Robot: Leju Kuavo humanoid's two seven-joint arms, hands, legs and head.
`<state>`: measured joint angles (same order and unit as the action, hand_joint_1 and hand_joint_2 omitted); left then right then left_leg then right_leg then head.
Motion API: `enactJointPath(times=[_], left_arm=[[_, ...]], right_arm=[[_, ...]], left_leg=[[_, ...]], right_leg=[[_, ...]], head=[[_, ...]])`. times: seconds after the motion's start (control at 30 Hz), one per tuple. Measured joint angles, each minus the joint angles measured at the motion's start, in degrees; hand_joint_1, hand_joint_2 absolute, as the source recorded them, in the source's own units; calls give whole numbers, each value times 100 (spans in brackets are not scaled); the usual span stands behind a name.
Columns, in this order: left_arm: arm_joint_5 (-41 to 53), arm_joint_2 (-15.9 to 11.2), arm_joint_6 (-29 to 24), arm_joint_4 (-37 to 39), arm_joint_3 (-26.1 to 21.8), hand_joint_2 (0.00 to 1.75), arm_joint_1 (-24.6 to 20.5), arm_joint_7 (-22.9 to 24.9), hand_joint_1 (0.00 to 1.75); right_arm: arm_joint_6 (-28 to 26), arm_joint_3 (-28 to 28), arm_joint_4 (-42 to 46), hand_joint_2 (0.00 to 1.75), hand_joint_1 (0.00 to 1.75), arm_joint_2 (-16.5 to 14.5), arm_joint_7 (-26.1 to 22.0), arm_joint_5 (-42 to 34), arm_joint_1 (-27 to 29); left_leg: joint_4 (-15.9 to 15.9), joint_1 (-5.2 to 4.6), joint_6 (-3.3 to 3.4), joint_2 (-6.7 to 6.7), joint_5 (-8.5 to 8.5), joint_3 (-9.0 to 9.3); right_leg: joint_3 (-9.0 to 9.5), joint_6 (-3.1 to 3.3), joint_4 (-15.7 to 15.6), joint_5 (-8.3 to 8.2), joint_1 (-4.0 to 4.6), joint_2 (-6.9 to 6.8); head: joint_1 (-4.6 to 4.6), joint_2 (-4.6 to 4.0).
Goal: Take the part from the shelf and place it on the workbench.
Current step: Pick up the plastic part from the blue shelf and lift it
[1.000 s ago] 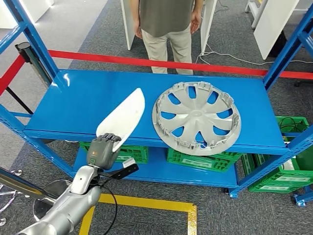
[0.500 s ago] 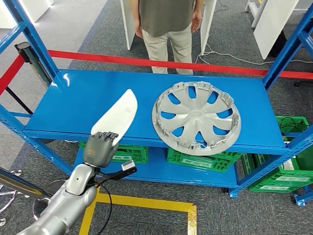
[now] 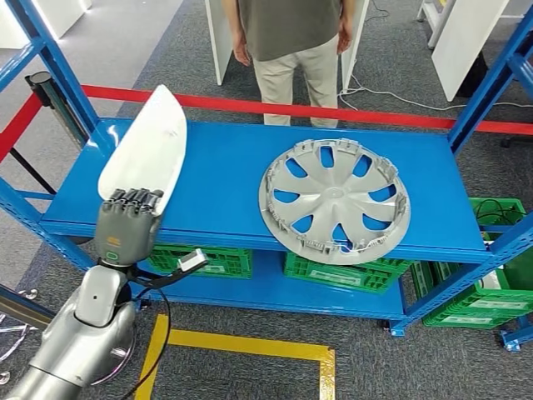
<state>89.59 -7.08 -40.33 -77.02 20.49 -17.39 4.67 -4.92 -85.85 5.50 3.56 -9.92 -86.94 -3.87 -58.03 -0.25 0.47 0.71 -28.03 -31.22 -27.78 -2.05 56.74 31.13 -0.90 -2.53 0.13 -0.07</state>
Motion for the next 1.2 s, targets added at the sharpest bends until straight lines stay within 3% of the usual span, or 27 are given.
enactJointPath(times=[0.13,0.4,0.57,0.73,0.93,1.2], left_arm=[[5,-307,2,-294,224,175,-81,302,175],[6,-419,2,-371,322,175,-132,384,175],[7,-697,5,-473,918,175,-224,797,175],[-16,-676,5,-469,967,175,-214,685,175],[-47,-564,7,-381,788,175,-81,3,175],[-4,-520,7,-320,517,175,15,-86,175]], right_arm=[[0,0,1,0,0,0,-3,-15,-1],[0,0,1,0,0,0,-3,-17,-7],[-2,0,3,0,0,0,-7,-46,-15],[-3,0,3,0,0,0,-8,-48,-16],[-4,0,3,0,0,0,-9,-75,-14],[-2,0,9,0,0,-13,-15,-105,-23]], left_leg=[[0,1,-1,0,1,0],[0,1,-1,0,1,0],[0,-2,-1,0,1,-1],[0,-2,-1,0,1,-1],[0,-1,-1,0,1,-1],[-24,-45,54,-8,-17,-20]], right_leg=[[0,0,0,0,0,-2],[0,0,0,0,1,-2],[-1,0,0,0,-2,2],[-1,0,0,0,-1,1],[-2,0,0,0,-1,3],[2,-45,-26,-23,-38,-20]], head=[[0,0],[1,0],[1,0],[1,0],[1,0],[-2,0]])
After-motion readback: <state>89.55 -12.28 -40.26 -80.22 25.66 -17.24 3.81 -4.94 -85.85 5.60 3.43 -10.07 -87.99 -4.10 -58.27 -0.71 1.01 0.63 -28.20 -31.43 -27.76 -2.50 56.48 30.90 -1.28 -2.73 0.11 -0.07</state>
